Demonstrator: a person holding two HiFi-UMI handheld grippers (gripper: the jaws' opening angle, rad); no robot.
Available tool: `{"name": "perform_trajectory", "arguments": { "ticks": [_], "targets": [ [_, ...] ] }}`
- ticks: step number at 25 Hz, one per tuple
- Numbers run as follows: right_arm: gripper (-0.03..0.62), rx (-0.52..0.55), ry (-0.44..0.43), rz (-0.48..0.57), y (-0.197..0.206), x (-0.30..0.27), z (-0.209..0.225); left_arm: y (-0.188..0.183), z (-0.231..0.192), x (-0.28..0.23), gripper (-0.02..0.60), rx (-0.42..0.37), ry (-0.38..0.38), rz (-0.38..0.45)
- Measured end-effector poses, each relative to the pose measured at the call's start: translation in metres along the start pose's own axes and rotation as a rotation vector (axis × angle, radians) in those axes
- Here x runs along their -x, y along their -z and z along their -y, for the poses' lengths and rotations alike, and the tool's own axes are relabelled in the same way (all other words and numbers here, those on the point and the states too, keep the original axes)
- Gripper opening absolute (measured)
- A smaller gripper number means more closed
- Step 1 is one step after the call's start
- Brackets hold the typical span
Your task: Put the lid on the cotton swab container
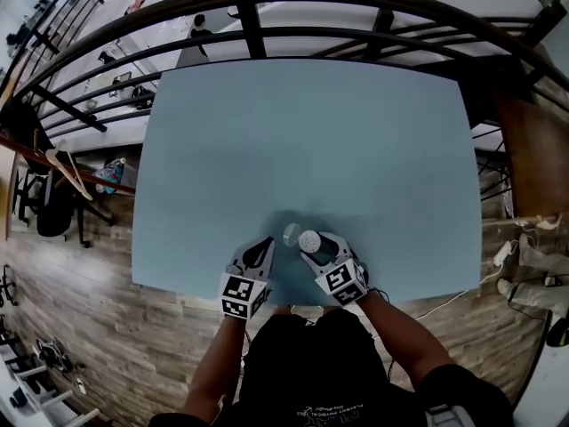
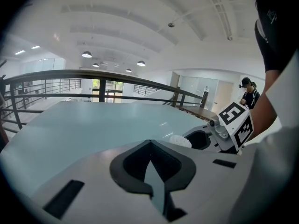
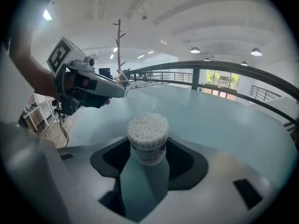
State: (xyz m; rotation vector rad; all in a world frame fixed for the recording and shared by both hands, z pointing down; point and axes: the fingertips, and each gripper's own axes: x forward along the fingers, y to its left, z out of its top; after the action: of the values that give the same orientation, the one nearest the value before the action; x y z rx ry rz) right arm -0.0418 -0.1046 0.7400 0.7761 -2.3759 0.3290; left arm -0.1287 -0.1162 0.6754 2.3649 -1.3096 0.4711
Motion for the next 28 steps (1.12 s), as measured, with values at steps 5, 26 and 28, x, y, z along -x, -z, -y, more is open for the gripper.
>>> {"name": "perform_trajectory", "arguments": {
  "ticks": [5, 26, 28],
  "targets": [
    [0.250, 0.001, 0.001, -0.002, -0.005, -0.002, -0.001, -0.015, 0.007, -0.006, 0.011, -0.006, 0.024, 0.021],
    [0.252, -0.006, -0.007, 0.001, -0.001, 0.008, 0.001, -0.016, 0.075, -0.032, 0.011, -0.102, 0.157, -0.047],
    [0.252, -0.002, -0.007, 0.006, -0.001, 0.008, 0.002, -0.010, 0.078, -0.036, 0.011, -0.102, 0.165, -0.080]
  ]
}}
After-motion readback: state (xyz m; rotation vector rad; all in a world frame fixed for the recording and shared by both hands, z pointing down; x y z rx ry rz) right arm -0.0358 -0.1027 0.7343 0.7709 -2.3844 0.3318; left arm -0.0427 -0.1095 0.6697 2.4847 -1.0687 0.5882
